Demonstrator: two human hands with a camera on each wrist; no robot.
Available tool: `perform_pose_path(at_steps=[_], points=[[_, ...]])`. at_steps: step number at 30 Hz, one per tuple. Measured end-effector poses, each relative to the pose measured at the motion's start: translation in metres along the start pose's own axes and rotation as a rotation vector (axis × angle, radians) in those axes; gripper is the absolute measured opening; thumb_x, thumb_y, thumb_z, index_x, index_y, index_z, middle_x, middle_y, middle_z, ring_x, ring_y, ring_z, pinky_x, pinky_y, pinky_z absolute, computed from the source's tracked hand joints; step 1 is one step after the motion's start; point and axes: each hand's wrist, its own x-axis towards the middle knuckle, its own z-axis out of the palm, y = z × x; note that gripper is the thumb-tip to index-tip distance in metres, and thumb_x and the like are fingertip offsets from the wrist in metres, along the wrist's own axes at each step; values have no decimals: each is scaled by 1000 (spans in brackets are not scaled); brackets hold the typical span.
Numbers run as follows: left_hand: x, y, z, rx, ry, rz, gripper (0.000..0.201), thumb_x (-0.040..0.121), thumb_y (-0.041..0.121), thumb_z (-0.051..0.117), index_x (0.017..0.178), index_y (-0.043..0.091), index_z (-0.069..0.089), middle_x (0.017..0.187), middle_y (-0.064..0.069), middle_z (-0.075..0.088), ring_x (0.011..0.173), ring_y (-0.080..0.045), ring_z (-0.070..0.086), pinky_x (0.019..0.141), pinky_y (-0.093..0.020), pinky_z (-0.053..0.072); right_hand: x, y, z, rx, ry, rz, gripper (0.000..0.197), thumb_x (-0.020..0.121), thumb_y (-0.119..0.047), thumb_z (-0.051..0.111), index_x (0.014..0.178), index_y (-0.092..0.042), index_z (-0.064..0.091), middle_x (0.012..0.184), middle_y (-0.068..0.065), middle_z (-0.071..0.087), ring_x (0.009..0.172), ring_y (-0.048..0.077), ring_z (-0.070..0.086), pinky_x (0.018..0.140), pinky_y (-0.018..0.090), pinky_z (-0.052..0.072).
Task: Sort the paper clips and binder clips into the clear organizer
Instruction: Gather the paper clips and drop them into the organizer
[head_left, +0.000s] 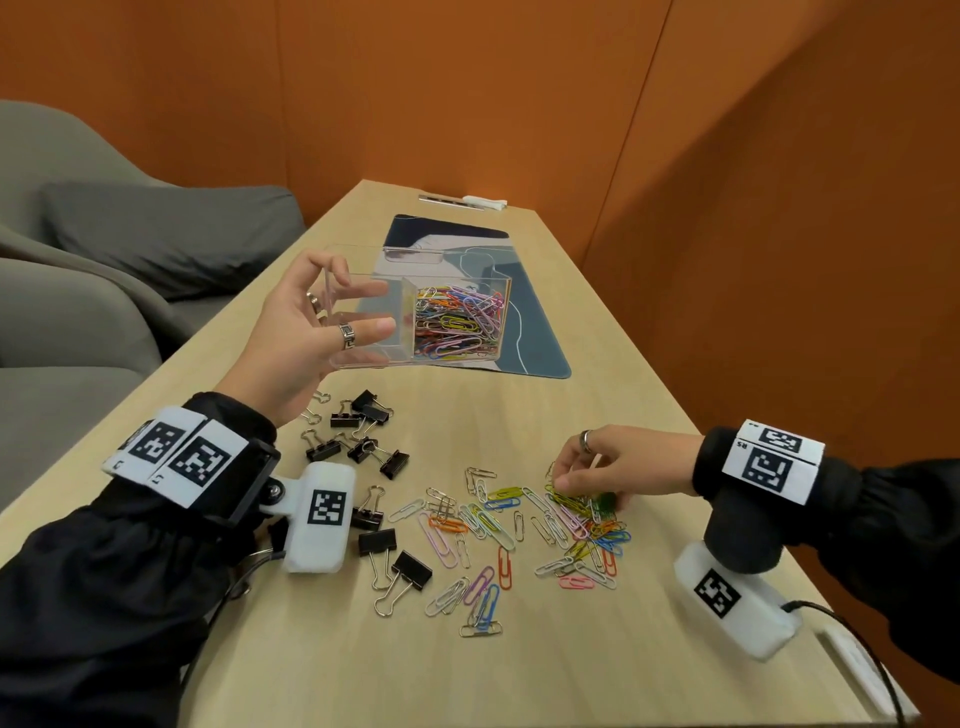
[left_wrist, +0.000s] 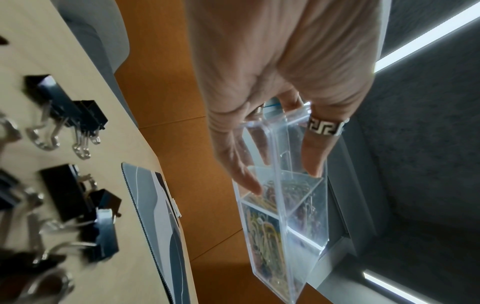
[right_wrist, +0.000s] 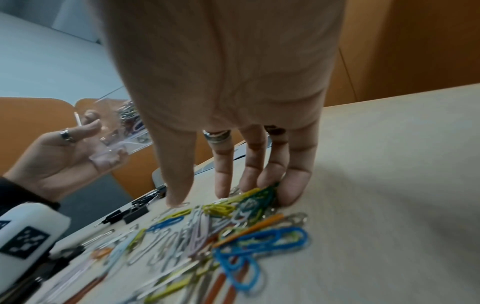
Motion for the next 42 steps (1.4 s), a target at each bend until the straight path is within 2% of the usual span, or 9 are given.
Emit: perform_pose_path(at_steps=[3,6,14,18,21,29,34,38,42], points=[[0,1,0,-2,7,-3,38,64,4,68,83,25,42,118,-13,61,103,-37,63,67,-42,59,-2,-8,5,23,-25,-41,36,79,-33,73,109,-18,60,93,-4,55,73,8,53,68,23,50],[-1,2,-1,-11,28,-8,38,65,5,68,83,25,41,118,-11,60,105,-37,61,74,-50,57,-2,-11,10,-87,1,-73,45,70,-31,81,109,-22,61,95,-7,54,77,7,50,72,19,45],[0,3,-3,-10,46,-15,40,78,-10,59,83,24,39,117,-7,57,101,-30,63,79,-54,54,7,-13,10,-79,64,-107,25,77,-17,77,100,-14,69,85,-2,63,62,3,52,61,10,45],[0,2,-3,26,44,-17,40,79,-9,60,82,25,38,114,-4,60,100,-28,62,88,-58,50,13,-15,8,-75,71,-92,18,78,-13,75,95,-11,70,81,0,67,58,0,56,60,9,46],[0,2,-3,39,42,-14,42,80,-10,59,81,25,37,114,-4,61,102,-30,60,93,-55,45,16,-15,7,-80,84,-89,13,79,-12,73,92,-10,72,77,1,67,54,-1,56,56,7,44],[0,1,-4,47,20,3,43,80,-12,58,81,25,37,114,-5,62,101,-29,61,86,-40,48,19,-14,8,-108,129,-86,9,77,-14,73,77,-20,66,63,-9,62,53,0,55,57,11,46],[0,0,-3,52,6,7,42,78,-11,60,81,24,37,115,-7,61,101,-31,61,88,-41,48,20,-14,8,-98,116,-96,9,78,-14,73,80,-19,66,70,-4,64,59,5,56,60,14,47],[0,0,-4,38,1,-4,42,76,-8,62,80,25,37,117,-11,59,104,-33,59,87,-41,47,20,-12,4,-46,116,-112,16,78,-12,73,72,-23,64,67,-7,63,54,0,54,56,10,44],[1,-1,-4,38,0,-12,42,77,-10,61,80,25,37,123,-17,57,105,-35,59,87,-40,48,12,-17,-18,39,208,-147,17,79,-8,71,71,-21,66,72,-1,67,58,3,55,60,13,47]])
